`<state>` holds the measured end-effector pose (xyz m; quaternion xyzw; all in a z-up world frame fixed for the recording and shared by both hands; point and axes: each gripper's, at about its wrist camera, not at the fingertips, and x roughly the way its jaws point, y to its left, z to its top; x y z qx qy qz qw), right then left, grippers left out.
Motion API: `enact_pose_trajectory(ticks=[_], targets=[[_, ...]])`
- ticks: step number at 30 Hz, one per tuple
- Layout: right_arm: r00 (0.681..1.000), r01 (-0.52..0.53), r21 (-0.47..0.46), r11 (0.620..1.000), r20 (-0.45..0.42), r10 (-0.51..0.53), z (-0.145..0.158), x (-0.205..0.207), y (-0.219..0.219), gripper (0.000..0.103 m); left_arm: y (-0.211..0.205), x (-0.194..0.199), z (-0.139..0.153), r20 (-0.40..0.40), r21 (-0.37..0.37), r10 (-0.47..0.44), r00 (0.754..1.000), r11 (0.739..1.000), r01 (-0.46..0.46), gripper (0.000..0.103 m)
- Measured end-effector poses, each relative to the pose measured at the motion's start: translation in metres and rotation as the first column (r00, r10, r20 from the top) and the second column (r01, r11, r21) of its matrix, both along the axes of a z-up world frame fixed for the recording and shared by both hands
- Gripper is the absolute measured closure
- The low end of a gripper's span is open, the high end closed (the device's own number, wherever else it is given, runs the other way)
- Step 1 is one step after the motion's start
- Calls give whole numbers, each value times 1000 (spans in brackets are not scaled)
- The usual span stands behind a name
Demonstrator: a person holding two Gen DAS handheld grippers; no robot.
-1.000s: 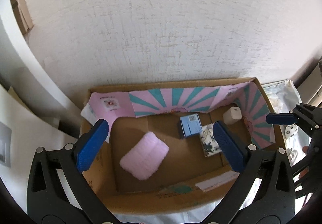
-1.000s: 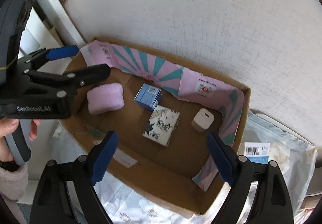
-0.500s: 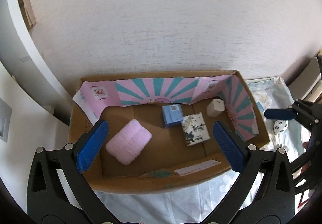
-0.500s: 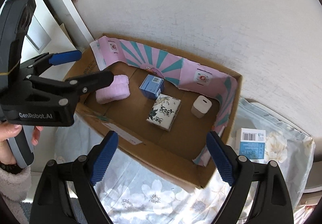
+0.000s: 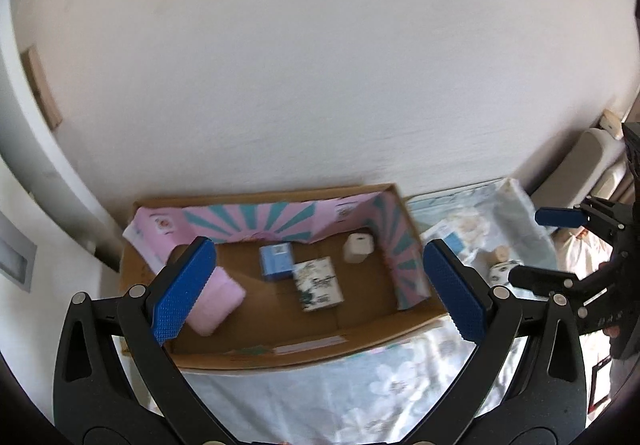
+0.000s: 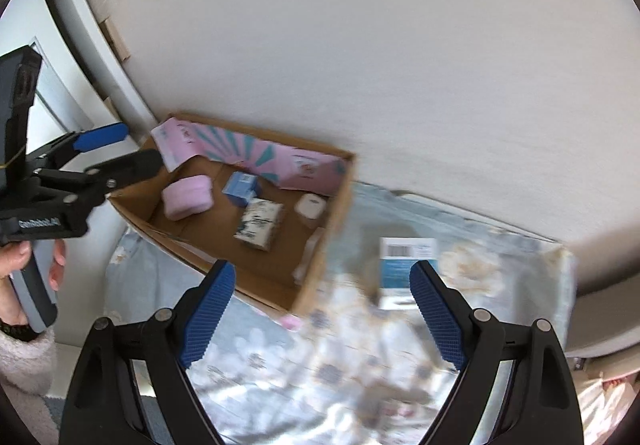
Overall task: Organize objects
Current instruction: 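Move both open tools back toward the diaper pack and plush on the bed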
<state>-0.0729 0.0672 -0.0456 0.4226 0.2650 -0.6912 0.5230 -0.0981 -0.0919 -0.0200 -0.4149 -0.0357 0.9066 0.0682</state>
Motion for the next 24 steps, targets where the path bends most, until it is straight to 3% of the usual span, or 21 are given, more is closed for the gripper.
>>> enact_pose_trajectory(ticks=[6, 12, 18, 24], targets=[[997, 42, 11, 999, -59, -42, 18, -33, 40, 16, 47, 14, 27, -64, -61, -76, 995, 996, 72, 0], [988, 154, -8, 988, -31, -154, 37, -85, 85, 16, 105, 30, 38, -87, -112, -195, 977, 976, 185, 0], [974, 226, -15, 974, -8, -226, 38, -121, 122, 16, 158, 46, 27, -72, -96, -333, 940, 940, 326, 0], [974, 223, -2, 975, 34, -223, 16, -138, 147, 16, 197, 59, -5, -25, -66, -448, 894, 893, 446, 0]])
